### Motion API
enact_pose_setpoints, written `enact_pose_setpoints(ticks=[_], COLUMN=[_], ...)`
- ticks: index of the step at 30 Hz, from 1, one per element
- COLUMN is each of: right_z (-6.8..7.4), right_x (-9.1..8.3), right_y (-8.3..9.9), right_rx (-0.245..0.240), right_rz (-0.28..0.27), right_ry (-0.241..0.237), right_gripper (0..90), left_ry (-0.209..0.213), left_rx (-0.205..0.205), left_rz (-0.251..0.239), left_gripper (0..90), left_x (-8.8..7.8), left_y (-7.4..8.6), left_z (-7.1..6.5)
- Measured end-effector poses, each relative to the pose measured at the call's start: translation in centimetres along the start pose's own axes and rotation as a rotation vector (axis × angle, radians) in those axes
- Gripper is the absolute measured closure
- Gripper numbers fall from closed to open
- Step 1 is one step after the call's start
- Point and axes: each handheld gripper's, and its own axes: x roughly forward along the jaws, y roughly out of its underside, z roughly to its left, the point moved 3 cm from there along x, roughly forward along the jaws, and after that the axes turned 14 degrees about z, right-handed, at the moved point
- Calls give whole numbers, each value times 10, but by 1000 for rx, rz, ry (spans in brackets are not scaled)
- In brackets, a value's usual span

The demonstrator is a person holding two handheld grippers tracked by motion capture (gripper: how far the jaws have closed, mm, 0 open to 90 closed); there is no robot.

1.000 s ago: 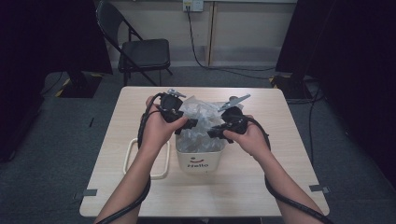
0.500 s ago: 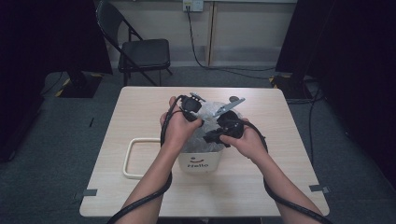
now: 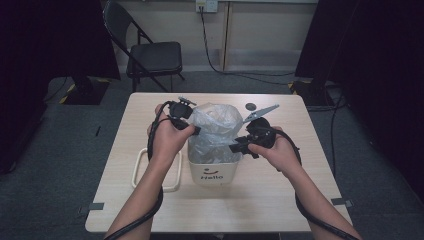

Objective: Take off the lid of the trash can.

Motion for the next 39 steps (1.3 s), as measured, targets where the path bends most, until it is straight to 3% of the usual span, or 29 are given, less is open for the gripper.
enact_pose_setpoints(ticks=[5, 8, 10, 12, 14, 15, 20, 22, 24, 25, 27, 28, 29, 31, 32, 34, 35, 36, 37, 38, 39], right_z=[-1, -4, -4, -3, -3, -3, -12, -14, -17, -18, -17, -17, -12, -6, -6, 1, 3, 3, 2, 2, 0], right_x=[-13, -15, -13, -11, -10, -10, -13, -13, -14, -16, -18, -18, -21, -22, -22, -19, -13, -13, -4, -4, 1], right_y=[1, 4, 7, 8, 7, 5, 7, 9, 12, 12, 11, 11, 5, -2, -2, -8, -14, -14, -16, -16, -16], right_rx=[38, 58, 44, 41, 37, 50, 85, 101, 103, 106, 102, 102, 79, 58, 58, 38, 22, 22, 21, 21, 26], right_rz=[-7, -2, 11, 22, 23, 19, 45, 50, 54, 27, -8, -8, -47, -85, -85, -83, -55, -55, -15, -15, 2], right_ry=[19, 19, 6, 3, 11, 18, 35, 42, 50, 74, 83, 83, 72, 65, 65, 56, 90, 90, 131, 131, 117], right_gripper=[468, 457, 572, 652, 692, 755, 797, 796, 774, 590, 503, 503, 397, 398, 398, 415, 456, 456, 656, 656, 741], left_ry=[1, 21, 22, 66, 68, 63, 75, 86, 80, 86, 117, 117, 115, 125, 130, 111, 118, 118, 53, 53, -4], left_rx=[-17, -30, -35, -44, -47, -56, -82, -72, -58, -47, -43, -43, -38, -37, -33, -15, -19, -19, -18, -18, -17], left_rz=[33, 52, 52, 34, 26, 28, -15, -17, -26, -25, -36, -36, -50, -62, -75, -74, -98, -98, -144, -144, -168], left_gripper=[900, 900, 899, 895, 898, 900, 900, 900, 900, 895, 884, 861, 834, 728, 728, 638, 572, 516, 438, 410, 386], left_x=[-7, -5, -4, -2, -1, -2, -6, -7, -8, -7, -6, -6, -5, -4, -3, -1, 0, 0, -3, -3, -6], left_y=[13, 22, 24, 29, 30, 31, 30, 29, 27, 26, 24, 24, 21, 20, 18, 17, 14, 14, 11, 11, 9], left_z=[5, 9, 10, 14, 14, 16, 20, 19, 16, 12, 7, 7, 4, 2, 1, -1, -3, -3, 0, 0, 4])
